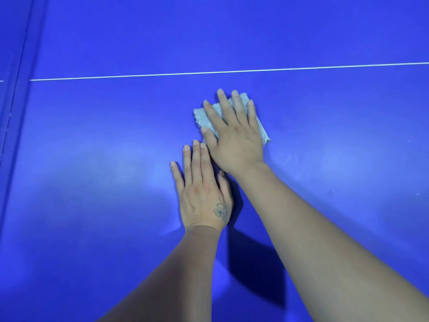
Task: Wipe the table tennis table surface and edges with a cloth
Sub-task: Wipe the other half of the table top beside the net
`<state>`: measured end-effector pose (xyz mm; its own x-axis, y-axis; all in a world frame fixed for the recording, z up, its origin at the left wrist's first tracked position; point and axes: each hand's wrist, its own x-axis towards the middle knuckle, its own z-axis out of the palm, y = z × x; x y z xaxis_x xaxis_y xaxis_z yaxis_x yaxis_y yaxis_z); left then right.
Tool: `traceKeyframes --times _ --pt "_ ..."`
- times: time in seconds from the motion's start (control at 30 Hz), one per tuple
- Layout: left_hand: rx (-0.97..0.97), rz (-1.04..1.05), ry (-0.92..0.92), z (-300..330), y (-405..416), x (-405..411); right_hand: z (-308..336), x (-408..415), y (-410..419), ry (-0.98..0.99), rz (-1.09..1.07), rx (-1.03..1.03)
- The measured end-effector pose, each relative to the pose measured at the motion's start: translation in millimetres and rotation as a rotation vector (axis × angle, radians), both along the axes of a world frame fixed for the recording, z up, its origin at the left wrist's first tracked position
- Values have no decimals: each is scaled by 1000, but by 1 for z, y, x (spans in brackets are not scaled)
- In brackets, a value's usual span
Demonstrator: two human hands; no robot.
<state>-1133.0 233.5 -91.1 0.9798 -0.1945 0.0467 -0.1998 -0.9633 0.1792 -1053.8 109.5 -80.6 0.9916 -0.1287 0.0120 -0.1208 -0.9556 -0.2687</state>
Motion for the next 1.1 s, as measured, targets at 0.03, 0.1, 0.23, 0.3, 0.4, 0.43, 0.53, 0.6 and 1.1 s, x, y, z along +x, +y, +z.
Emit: traceKeyframes --times 0.03,0.1,0.23,0.3,0.4,0.43,0.53,0.6,1.1 --pt "-1 -5 9 0 0 0 -1 -12 -10 -11 -20 -10" --pt "-9 -1 25 1 -1 -1 -3 -34 -39 -21 -96 -47" --pt "-4 -10 32 1 0 -1 -3 -47 -102 -15 -275 -102" --pt "-5 -10 31 1 -1 -1 -4 -33 -124 34 -327 -95" --pt "-7 -9 25 0 -1 -1 -4 4 -134 71 -416 -63" --pt "-6 -11 20 0 0 -1 -4 17 -132 84 -434 -56" --pt "-6 -7 13 1 1 0 -1 44 -109 106 -381 -46" --pt "-21 -5 18 3 0 0 1 46 -85 85 -278 -49" --pt "9 -21 7 3 -1 -1 -2 -92 -144 35 -209 -112"
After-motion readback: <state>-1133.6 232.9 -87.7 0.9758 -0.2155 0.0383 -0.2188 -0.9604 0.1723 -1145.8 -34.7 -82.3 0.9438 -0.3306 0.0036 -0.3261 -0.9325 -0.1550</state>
